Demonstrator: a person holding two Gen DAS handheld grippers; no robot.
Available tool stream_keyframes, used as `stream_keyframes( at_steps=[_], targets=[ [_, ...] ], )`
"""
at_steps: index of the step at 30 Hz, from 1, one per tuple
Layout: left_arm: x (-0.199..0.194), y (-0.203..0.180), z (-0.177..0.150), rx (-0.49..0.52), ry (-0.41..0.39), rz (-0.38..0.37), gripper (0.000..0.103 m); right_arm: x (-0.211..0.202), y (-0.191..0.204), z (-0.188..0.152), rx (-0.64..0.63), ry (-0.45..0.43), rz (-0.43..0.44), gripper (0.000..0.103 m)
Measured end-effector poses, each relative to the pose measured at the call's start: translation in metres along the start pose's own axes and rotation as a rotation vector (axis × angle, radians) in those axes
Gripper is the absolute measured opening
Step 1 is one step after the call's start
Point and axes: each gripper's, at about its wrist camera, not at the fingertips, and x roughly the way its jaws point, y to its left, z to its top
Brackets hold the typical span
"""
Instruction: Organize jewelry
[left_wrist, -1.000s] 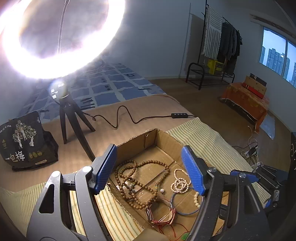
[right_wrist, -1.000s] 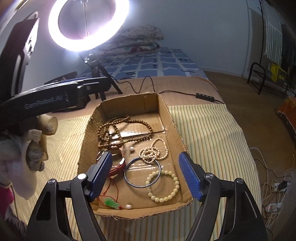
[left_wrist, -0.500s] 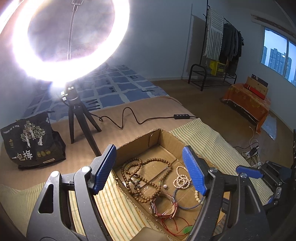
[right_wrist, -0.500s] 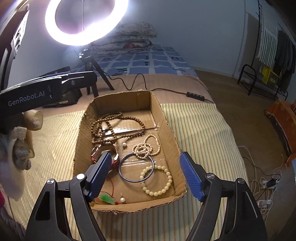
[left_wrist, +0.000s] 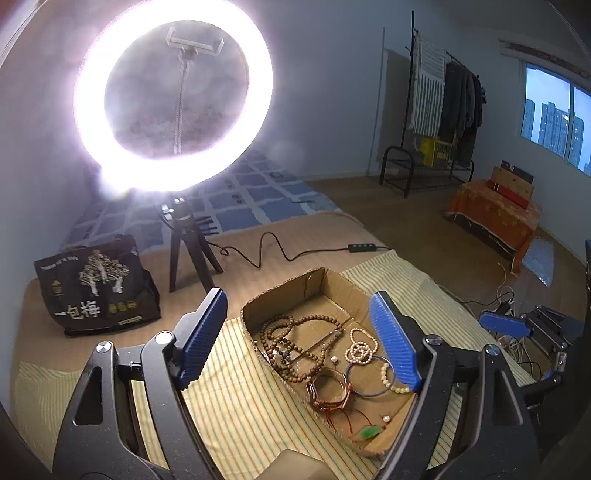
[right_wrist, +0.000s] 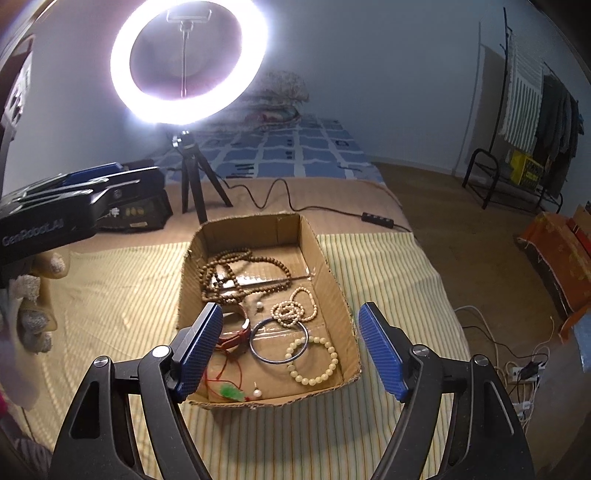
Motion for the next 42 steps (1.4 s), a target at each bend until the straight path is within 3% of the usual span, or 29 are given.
stream_keyframes(
  at_steps=[5, 9, 19, 28, 42],
  targets=[
    [-0.036, 0.000, -0.001, 0.015, -0.034, 0.006, 0.083, -0.024, 0.004, 0.001, -0.009, -0.040, -0.013, 0.076],
    [-0.068, 0.000, -0.005, 0.005, -0.063, -0.002, 0.092, -0.044, 0.005, 0.000, -0.005, -0.074, -0.022, 0.076],
    [-0.128, -0.007, -0.021, 0.061, -0.098, 0.034, 0.100, -0.089, 0.009, -0.006, 0.000, -0.146, -0.051, 0.081],
    [-0.156, -0.009, -0.029, 0.060, -0.099, 0.073, 0.103, -0.106, 0.020, -0.009, -0.029, -0.180, -0.075, 0.081],
    [-0.169, -0.015, -0.037, 0.079, -0.090, 0.096, 0.103, -0.117, 0.024, -0.015, -0.029, -0.186, -0.087, 0.081]
  ],
)
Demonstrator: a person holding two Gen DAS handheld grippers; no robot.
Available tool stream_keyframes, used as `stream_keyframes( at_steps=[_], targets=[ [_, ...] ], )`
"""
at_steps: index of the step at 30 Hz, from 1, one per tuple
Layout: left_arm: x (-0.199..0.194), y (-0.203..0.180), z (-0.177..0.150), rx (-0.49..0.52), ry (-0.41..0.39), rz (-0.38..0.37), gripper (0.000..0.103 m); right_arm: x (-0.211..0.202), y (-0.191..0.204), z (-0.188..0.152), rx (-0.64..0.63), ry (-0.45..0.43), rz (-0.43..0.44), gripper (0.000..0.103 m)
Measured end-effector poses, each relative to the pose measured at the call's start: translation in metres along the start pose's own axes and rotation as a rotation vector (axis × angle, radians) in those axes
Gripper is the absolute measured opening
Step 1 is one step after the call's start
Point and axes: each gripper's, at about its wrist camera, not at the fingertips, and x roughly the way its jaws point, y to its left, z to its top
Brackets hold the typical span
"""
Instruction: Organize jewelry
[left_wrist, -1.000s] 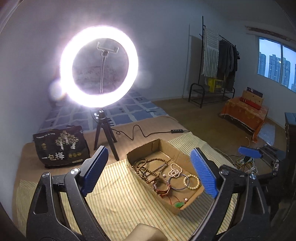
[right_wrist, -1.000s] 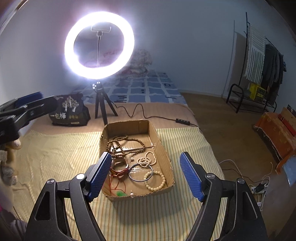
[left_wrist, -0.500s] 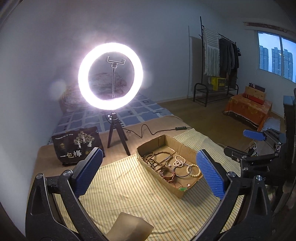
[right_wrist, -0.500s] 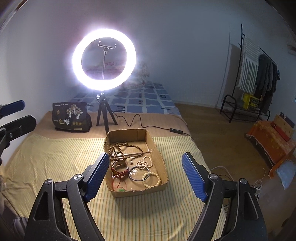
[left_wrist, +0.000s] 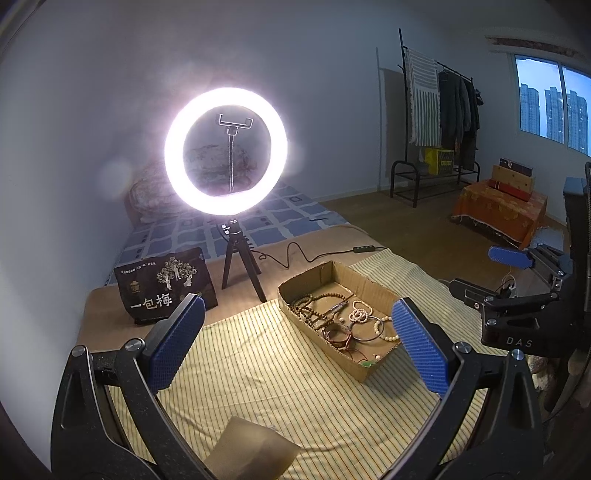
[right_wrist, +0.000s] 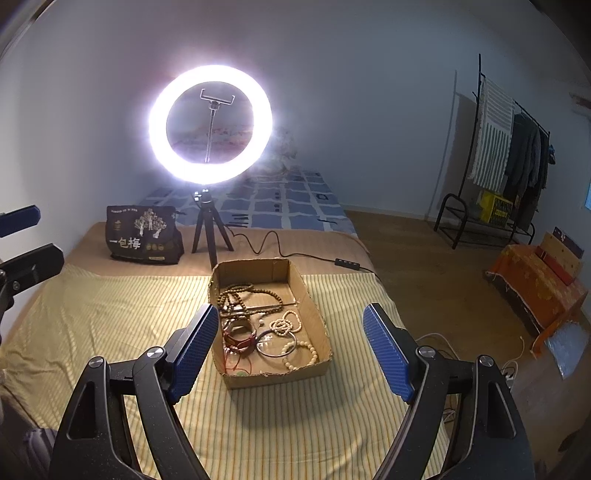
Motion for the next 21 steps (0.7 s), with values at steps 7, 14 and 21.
stream_keyframes(
  at_steps=[7, 14, 21],
  targets=[
    [-0.0045, 0.0006, -0.0027, 0.001, 0.004, 0.005, 0.103, -0.0009, -0.0001, -0.0007, 0.000, 0.002, 0.002, 0.081],
    [-0.0056, 0.0012, -0.0032, -0.001, 0.001, 0.004, 0.103, -0.0048, 0.0021, -0.0014, -0.009, 0.002, 0.002, 0.081],
    [-0.0080, 0.0006, -0.0035, -0.007, -0.003, 0.005, 0.103, -0.0051, 0.0021, -0.0005, -0.010, 0.001, 0.001, 0.081]
  ],
)
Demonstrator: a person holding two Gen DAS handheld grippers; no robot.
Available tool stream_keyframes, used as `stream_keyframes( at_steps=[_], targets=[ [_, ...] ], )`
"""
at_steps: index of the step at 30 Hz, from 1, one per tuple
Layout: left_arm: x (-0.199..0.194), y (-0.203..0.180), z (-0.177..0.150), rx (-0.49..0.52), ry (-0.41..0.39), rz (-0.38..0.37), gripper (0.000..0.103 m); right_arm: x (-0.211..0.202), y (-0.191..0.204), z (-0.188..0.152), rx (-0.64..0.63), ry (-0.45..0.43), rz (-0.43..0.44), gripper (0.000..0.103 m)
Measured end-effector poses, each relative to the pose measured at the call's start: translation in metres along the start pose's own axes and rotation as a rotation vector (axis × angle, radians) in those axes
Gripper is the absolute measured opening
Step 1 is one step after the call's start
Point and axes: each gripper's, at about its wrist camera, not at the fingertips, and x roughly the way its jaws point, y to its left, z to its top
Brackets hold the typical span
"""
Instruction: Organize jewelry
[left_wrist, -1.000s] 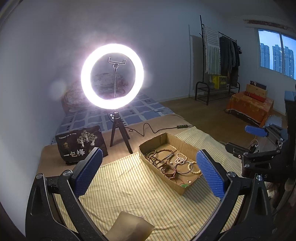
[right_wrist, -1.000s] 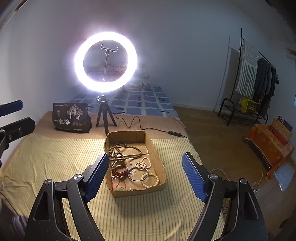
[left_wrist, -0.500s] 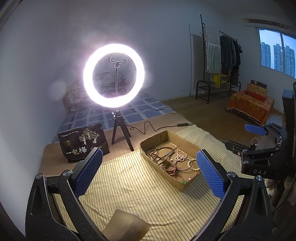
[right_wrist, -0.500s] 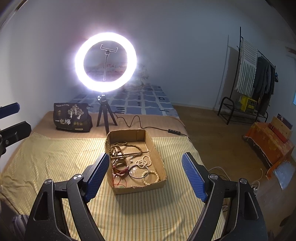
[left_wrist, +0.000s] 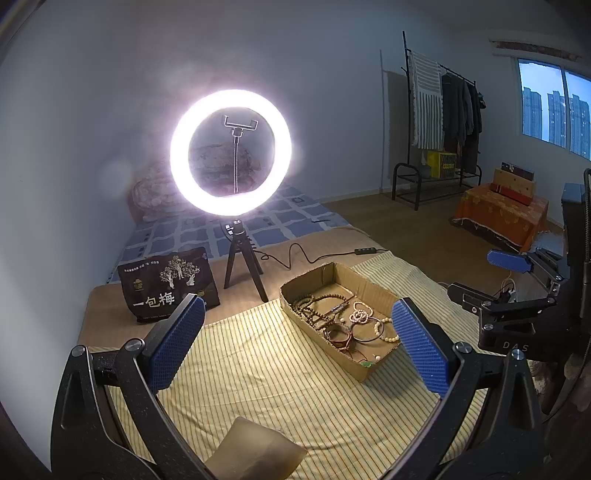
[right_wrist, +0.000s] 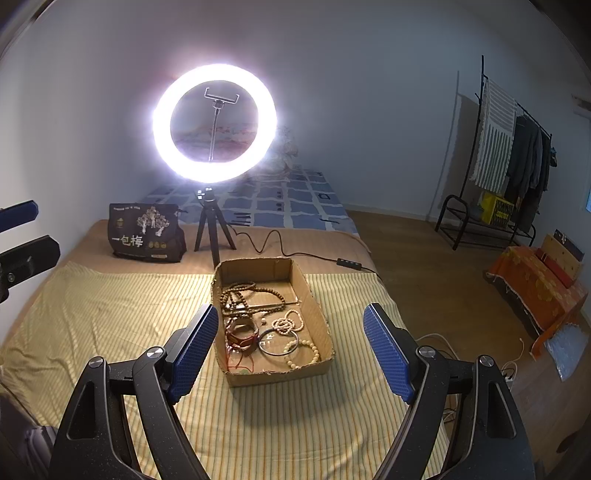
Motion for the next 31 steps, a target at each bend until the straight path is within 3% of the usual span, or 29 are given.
stream_keyframes(
  at_steps=[31],
  targets=[
    [0.0038, 0.0004, 0.0003, 0.020, 0.002, 0.036, 0.103, 0.0024, -0.0090, -0.0015, 0.017, 0.013, 0.004, 0.081]
  ],
)
